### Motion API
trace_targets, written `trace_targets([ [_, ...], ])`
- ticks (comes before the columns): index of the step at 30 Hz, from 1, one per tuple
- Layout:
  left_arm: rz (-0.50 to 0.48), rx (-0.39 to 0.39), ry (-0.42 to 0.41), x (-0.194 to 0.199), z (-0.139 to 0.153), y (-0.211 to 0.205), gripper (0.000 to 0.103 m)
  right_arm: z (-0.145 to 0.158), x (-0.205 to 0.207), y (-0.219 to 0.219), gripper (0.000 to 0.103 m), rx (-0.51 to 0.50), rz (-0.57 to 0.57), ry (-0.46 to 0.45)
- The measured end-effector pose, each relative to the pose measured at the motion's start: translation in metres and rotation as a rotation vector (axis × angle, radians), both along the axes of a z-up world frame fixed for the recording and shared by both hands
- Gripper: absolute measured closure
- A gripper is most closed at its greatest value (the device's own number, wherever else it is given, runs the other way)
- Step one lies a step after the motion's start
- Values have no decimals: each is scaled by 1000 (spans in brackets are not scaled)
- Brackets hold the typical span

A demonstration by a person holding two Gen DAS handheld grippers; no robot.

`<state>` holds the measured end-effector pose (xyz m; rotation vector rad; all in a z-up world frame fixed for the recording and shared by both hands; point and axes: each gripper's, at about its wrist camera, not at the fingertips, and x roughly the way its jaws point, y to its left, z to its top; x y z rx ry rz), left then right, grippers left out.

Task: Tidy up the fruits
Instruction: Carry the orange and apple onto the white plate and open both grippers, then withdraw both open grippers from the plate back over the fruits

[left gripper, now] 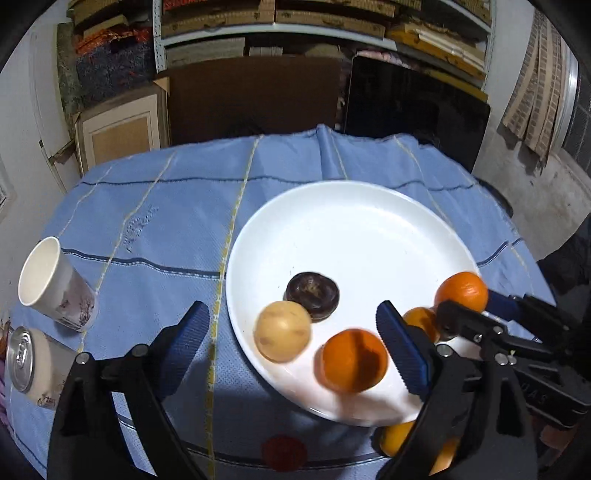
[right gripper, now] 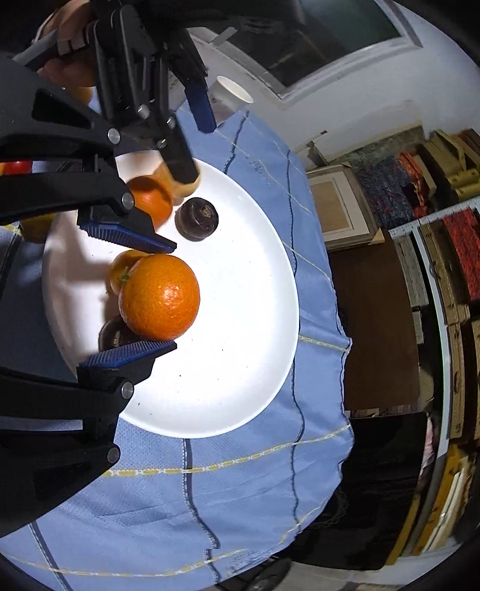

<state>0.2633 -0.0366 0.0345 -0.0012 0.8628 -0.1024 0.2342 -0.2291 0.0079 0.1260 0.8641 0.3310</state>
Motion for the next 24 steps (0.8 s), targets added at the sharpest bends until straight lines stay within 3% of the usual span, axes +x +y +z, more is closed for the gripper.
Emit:
trace_targets([
  [5, -20, 4, -23, -24, 15, 0, 13, 14, -21, -16, 45, 29, -34, -43],
  [14, -5, 2, 19, -101, 3, 22, 13, 26, -72, -36, 42, 64, -40, -54],
  [19, 7, 46, -6, -152, -3, 35, 13, 20, -119, -48, 42, 49, -40, -51],
  [24, 2, 101, -25, -195, -9, 46, 12, 8, -177, -60, 33, 73, -62, -43],
])
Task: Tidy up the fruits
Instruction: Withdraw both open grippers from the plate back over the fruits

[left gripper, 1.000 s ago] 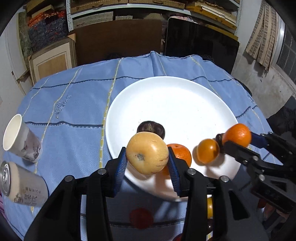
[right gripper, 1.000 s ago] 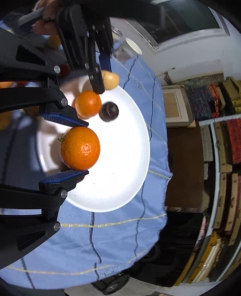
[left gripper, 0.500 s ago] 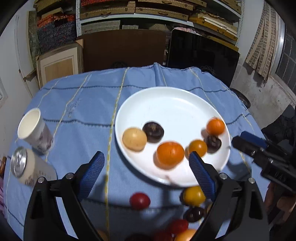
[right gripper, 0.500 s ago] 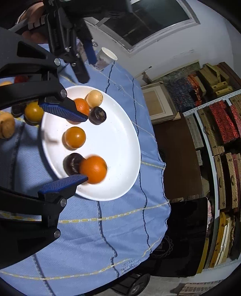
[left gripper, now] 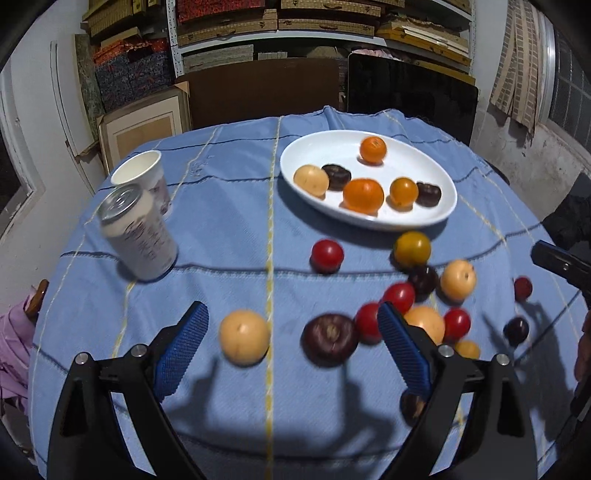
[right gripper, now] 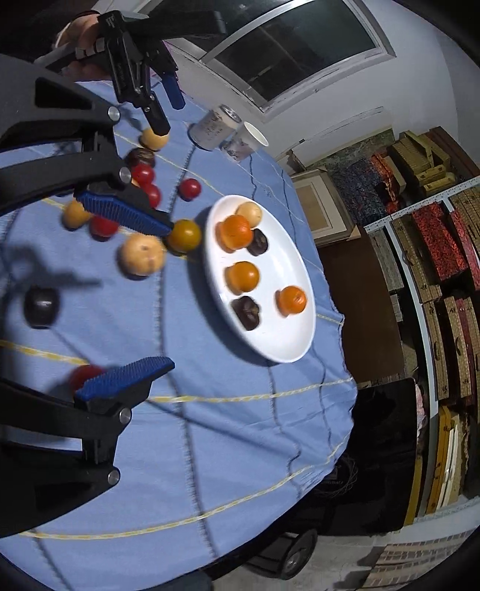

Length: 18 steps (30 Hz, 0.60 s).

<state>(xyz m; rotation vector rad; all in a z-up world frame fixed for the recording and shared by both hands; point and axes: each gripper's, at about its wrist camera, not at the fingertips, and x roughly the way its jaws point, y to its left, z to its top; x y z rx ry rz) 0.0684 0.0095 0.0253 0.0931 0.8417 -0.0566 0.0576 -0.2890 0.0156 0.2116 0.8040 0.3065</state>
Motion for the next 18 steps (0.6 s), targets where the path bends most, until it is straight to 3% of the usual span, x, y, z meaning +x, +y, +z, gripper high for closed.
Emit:
trace_targets([
  [7, 28, 15, 26, -32, -13, 25, 12, -19, -50, 7, 30, -7, 35, 35],
  [18, 59, -3, 75, -43, -31, 35, 12, -28, -73, 20, 28, -33, 81, 67],
])
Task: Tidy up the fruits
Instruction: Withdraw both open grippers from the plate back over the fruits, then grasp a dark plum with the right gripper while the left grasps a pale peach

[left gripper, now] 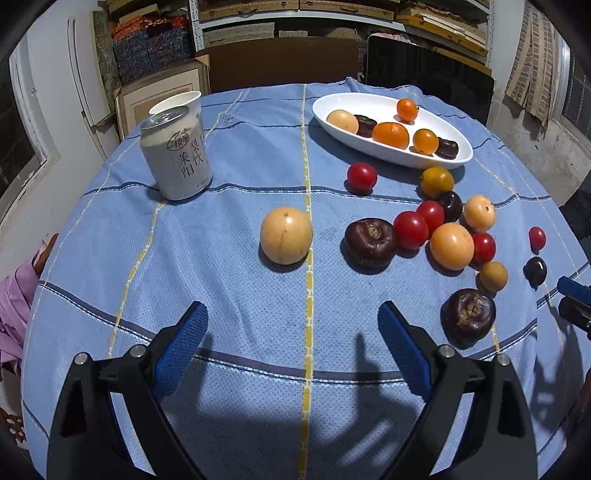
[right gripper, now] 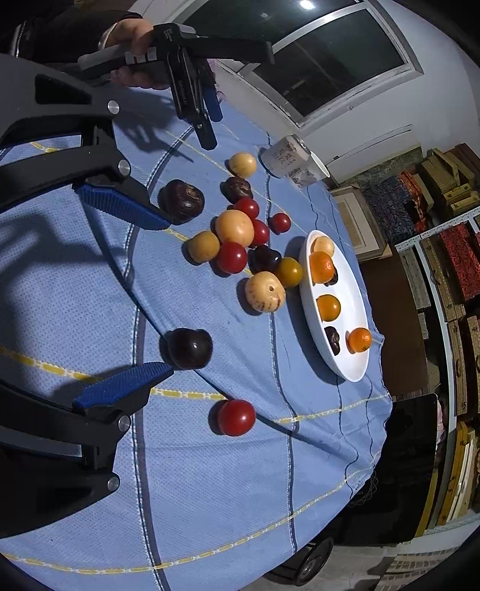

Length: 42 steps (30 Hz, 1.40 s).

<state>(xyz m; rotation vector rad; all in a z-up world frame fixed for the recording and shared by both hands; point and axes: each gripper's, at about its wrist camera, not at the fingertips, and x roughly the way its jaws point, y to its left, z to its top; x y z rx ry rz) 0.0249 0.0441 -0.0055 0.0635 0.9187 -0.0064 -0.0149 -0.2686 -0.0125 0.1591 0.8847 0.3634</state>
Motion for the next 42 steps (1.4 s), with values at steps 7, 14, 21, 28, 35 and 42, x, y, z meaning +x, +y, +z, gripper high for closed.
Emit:
trace_targets([
  [7, 1, 1, 7, 7, -3, -1, 12, -1, 3, 5, 28, -104, -25, -27],
  [14, -9, -12, 14, 8, -6, -1, 12, -13, 33, 12, 50, -217, -71, 22],
  [21, 6, 11, 19, 21, -9, 6, 12, -20, 39, -1, 75, -156, -110, 34],
  [28, 45, 33, 28, 54, -14, 20, 12, -18, 32, 1, 75, -124, -91, 36],
  [35, 32, 28, 60, 78, -22, 17, 33, -20, 34, -1, 75, -113, -96, 51],
  [42, -28, 9, 66, 76, -21, 1, 65, -19, 35, 0, 75, -113, -96, 62],
])
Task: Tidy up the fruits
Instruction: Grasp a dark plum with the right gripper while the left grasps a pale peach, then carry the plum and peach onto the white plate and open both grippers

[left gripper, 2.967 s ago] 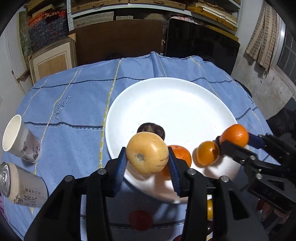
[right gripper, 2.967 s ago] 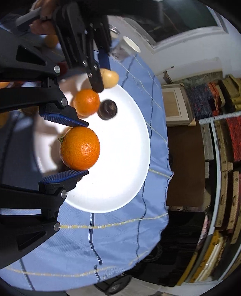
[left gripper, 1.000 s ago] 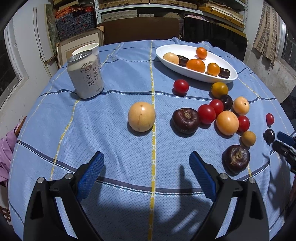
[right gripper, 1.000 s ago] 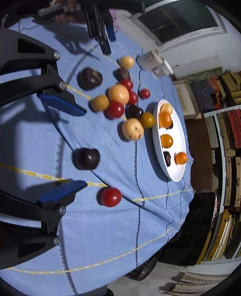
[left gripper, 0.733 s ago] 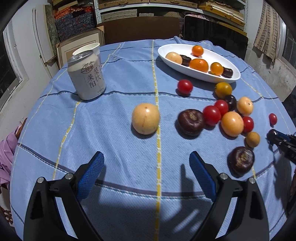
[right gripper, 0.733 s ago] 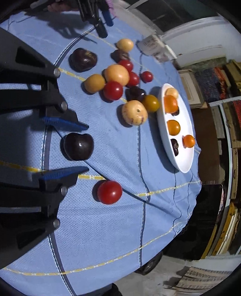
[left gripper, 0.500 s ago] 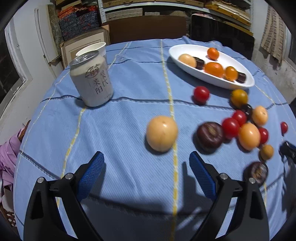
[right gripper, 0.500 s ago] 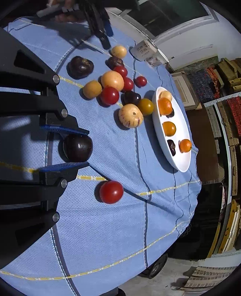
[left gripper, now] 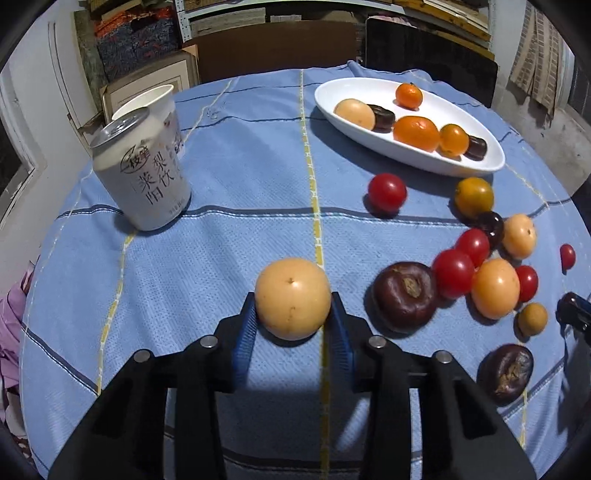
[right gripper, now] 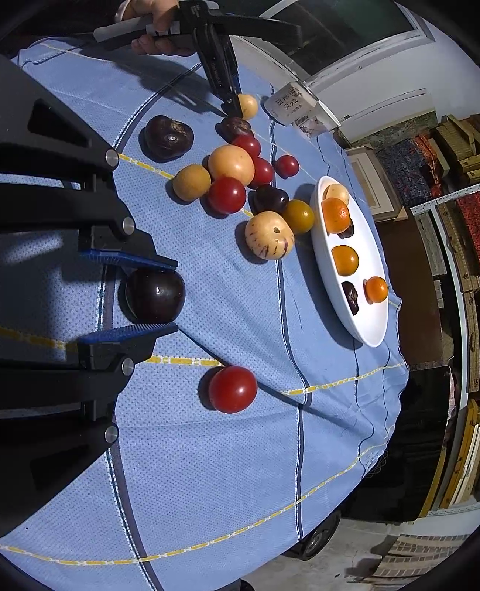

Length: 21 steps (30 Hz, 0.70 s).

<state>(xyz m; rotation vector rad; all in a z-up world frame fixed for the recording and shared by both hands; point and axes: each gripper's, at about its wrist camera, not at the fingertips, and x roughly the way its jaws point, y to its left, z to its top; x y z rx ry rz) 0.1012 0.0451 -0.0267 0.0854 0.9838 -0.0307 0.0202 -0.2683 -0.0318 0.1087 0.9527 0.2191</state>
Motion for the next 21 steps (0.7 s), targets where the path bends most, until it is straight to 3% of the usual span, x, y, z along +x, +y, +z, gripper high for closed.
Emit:
trace_targets([
  [5, -20, -50, -6, -15, 13, 0, 65, 10, -1, 3, 75, 25, 30, -15],
  [13, -87, -87, -78, -15, 54, -20, 65, 59, 16, 23, 75, 19, 119, -133],
  [21, -182, -79, -110, 40, 79, -70, 65, 88, 76, 44, 75, -30, 146, -194],
])
